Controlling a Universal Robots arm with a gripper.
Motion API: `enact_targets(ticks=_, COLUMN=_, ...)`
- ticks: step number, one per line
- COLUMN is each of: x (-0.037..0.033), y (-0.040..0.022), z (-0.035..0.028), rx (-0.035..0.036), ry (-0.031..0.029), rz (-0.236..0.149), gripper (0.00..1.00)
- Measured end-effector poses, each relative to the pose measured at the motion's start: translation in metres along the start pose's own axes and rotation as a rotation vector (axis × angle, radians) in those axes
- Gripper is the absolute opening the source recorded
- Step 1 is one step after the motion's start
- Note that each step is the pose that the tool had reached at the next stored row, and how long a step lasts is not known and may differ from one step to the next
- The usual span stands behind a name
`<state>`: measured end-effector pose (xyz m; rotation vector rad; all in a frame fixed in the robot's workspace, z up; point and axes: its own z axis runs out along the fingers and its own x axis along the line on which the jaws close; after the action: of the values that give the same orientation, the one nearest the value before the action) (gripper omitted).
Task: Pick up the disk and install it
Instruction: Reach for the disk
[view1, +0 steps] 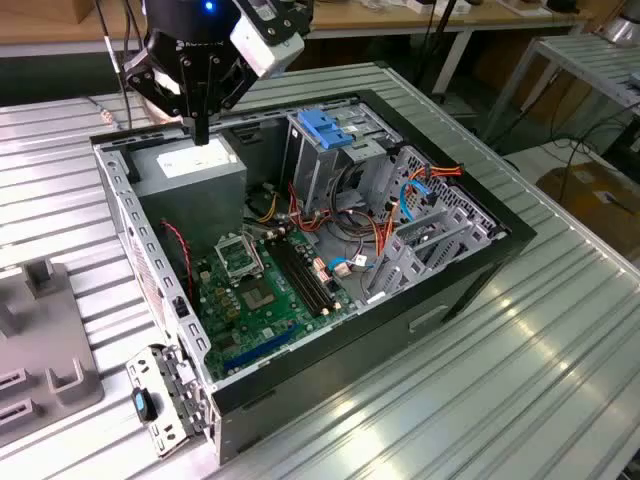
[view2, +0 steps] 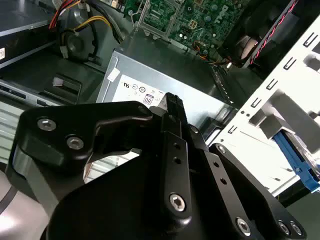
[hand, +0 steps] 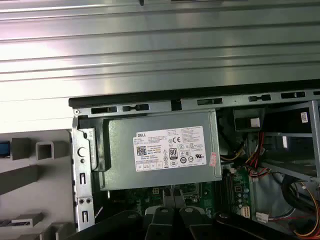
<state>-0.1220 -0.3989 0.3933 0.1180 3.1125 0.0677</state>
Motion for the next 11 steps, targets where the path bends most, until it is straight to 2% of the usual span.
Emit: enact_targets(ticks=11, x=0.0, y=0.0, z=0.0, rx=0.0, ry=0.0, rz=0.0, gripper=0.11)
